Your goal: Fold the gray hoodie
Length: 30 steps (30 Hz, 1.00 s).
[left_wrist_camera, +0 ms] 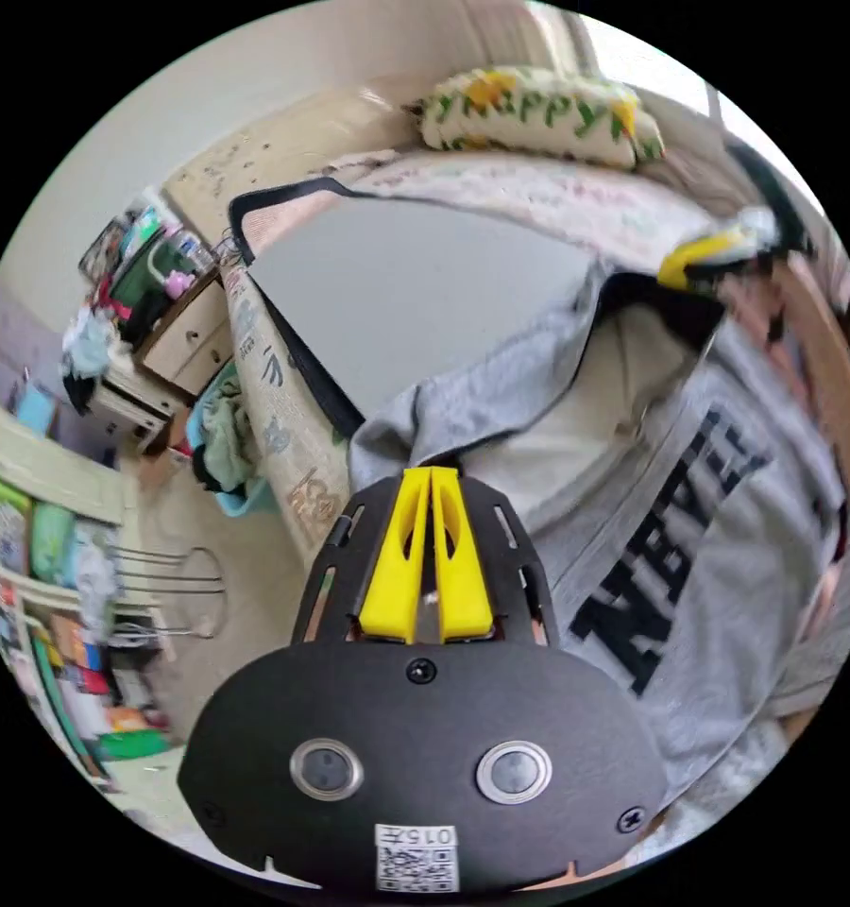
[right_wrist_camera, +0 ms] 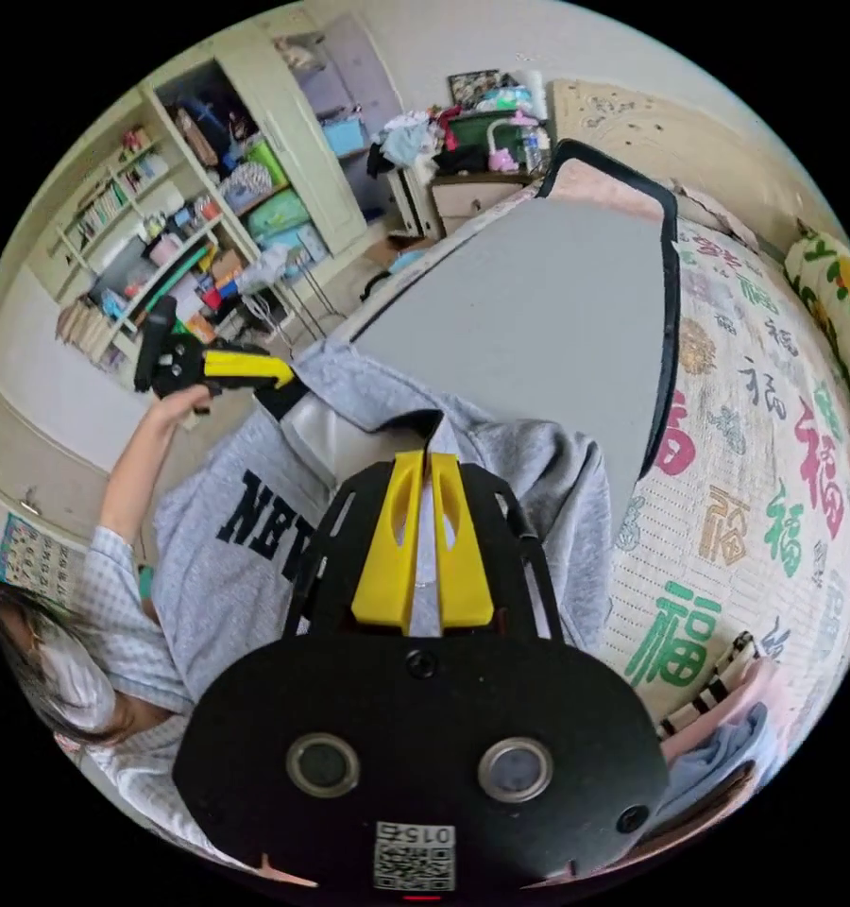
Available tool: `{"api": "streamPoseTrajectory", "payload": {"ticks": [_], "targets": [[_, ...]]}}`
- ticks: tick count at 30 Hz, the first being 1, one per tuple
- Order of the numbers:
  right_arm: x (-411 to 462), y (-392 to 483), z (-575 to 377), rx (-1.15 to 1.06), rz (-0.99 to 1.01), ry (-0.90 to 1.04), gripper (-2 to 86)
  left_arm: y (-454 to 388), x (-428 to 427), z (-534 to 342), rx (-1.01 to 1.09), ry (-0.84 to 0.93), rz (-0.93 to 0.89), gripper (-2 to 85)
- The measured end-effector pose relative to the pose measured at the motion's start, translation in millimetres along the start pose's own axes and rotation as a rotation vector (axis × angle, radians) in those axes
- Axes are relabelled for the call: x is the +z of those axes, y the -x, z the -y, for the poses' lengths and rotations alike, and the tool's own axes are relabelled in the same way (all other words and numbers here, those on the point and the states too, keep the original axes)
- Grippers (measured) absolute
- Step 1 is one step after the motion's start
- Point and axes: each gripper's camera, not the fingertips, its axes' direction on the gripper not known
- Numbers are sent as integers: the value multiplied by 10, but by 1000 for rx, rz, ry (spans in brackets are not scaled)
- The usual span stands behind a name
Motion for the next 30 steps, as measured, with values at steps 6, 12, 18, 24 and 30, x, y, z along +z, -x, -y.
{"api": "streamPoseTrajectory", "payload": {"ticks": [6, 12, 18, 24, 30], "targets": [[-53, -463, 108, 281, 142, -348, 6, 457, 138, 139, -396, -311, -509, -5], [-29, -463, 244, 81, -27, -163, 14, -241, 261, 361, 153, 173, 53, 82], [133, -307, 297, -130, -29, -77, 89, -713, 415, 288, 355, 273, 184, 121], [461, -162, 446, -192, -280, 73, 59, -733, 583, 425, 409, 373, 443, 55], [533, -278, 783, -44, 79, 18, 16, -79, 289, 969, -43, 114, 132, 20]]}}
